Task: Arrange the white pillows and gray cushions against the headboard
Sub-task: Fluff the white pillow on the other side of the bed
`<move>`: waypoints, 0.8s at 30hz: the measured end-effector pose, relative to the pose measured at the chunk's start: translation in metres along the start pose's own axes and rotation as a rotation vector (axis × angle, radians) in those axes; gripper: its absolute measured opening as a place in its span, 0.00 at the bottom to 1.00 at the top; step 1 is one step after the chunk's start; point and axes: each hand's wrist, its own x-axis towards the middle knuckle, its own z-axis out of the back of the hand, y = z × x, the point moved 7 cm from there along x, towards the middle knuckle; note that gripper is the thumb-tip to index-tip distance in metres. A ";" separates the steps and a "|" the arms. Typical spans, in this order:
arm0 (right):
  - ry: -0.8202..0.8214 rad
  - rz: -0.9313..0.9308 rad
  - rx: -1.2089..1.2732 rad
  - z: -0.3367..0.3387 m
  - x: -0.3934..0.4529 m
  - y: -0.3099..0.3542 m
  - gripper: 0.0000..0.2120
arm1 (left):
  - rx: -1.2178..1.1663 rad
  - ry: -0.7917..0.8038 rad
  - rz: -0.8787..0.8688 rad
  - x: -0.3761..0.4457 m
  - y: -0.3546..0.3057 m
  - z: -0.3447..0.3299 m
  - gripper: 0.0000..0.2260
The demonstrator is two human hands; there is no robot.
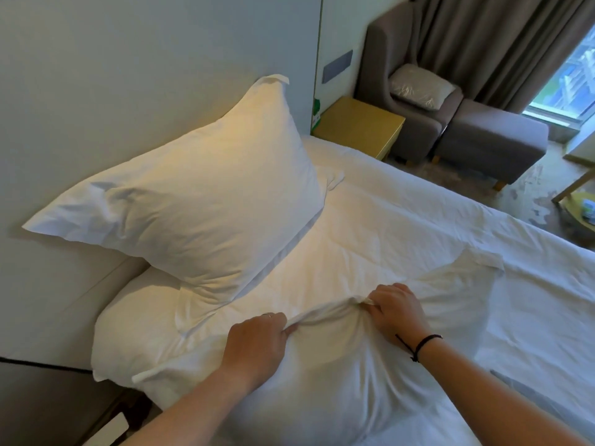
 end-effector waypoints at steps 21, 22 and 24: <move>0.288 -0.621 0.568 -0.110 0.200 0.143 0.50 | -0.372 0.172 0.312 0.178 0.189 0.000 0.39; 0.282 -0.642 0.587 -0.109 0.198 0.143 0.50 | -0.391 0.199 0.302 0.177 0.194 -0.002 0.38; 0.275 -0.650 0.621 -0.106 0.196 0.142 0.50 | -0.462 0.217 0.286 0.174 0.201 -0.002 0.35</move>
